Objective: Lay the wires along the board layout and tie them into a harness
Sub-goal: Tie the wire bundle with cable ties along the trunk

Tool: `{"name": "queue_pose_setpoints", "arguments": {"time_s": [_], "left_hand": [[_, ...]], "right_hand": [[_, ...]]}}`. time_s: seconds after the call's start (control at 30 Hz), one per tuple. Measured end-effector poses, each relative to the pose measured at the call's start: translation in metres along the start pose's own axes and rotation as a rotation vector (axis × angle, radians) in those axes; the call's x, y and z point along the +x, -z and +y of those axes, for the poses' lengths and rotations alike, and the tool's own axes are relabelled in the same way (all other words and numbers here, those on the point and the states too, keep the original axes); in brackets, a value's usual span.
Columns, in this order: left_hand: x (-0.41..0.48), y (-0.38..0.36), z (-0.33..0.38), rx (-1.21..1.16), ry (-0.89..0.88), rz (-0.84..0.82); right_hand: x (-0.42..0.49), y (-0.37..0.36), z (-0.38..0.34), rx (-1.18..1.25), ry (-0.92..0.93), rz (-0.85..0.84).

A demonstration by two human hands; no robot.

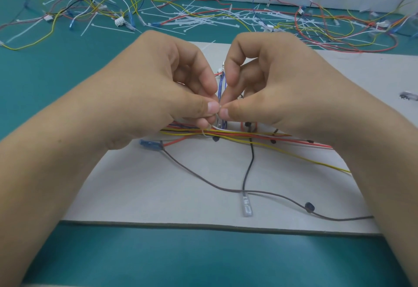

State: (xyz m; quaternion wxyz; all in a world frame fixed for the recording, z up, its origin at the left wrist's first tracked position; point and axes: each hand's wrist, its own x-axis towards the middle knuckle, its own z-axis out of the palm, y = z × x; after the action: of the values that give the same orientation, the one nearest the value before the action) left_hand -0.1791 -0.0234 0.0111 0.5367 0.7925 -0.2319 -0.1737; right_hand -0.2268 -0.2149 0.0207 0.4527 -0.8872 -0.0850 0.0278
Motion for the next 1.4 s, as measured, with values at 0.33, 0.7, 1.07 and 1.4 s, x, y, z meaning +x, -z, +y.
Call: {"name": "queue_pose_setpoints", "arguments": {"time_s": [0.33,0.7,1.07,1.4], "left_hand": [[-0.0006,-0.0017,0.0015,-0.034,-0.009,-0.002],[-0.0005,-0.0012,0.0011,-0.057,0.005,-0.001],[-0.0024,0.002,0.0058,-0.074,0.045,-0.023],[-0.0016,0.0019,0.0071,-0.046,0.058,-0.006]], "right_hand": [[-0.0001,0.0043,-0.0001,0.033,-0.021,0.012],[0.0003,0.0039,0.0,0.098,-0.036,0.006],[-0.0009,0.0033,-0.002,0.142,-0.042,0.004],[-0.0006,0.0021,-0.0014,0.176,-0.032,-0.004]]}}
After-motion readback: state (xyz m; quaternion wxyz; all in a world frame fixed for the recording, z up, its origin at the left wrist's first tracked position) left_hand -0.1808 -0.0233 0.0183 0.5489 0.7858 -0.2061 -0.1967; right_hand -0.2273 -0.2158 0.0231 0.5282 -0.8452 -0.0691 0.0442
